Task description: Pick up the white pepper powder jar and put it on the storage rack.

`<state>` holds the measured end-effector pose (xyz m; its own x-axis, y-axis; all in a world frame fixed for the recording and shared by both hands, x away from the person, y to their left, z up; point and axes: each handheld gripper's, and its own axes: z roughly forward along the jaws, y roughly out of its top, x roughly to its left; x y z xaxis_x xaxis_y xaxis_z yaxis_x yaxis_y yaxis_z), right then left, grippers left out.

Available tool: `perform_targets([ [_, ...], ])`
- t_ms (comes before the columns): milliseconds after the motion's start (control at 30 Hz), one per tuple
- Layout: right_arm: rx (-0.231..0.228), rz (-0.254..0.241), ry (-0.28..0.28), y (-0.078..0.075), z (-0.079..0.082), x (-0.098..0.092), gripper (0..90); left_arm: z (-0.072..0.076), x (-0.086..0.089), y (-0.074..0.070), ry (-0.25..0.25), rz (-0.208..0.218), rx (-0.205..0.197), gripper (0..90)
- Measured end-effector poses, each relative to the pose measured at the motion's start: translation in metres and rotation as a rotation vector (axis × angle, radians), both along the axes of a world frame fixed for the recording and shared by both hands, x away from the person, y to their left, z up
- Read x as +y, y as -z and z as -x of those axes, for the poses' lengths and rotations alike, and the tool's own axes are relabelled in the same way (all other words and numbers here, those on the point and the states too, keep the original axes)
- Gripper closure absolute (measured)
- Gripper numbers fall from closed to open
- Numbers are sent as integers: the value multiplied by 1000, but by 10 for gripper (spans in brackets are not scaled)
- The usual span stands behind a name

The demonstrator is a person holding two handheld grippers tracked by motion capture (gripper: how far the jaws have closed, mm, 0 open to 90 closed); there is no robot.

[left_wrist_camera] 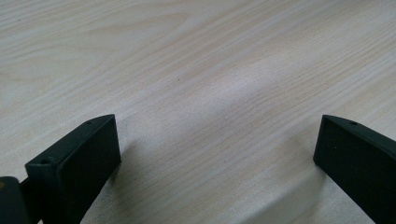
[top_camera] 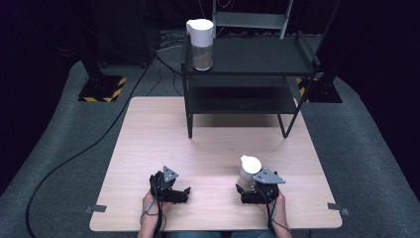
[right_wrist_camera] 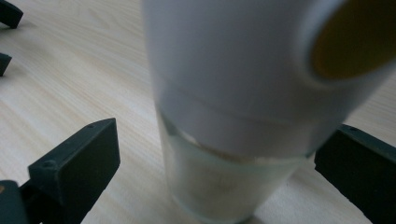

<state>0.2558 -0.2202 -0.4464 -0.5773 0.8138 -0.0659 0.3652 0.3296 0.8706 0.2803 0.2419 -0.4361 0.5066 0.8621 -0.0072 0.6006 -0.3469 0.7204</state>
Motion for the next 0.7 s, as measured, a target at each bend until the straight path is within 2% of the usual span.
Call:
perform_targets([
  [233,-13,-10,-7,6,-6,0,0,0,0,0,0,1,1,2],
  [333,-25,-17,3,9,-4,0,122,0,0,0,-1,1,1,2],
  [400,-30,-26,6,9,-3,-2,250,0,0,0,0,1,1,2],
  [467,-23,-34,7,9,-5,-3,286,0,0,0,0,1,1,2],
  [700,-14,-42,2,8,-6,-5,296,0,0,0,0,1,1,2],
])
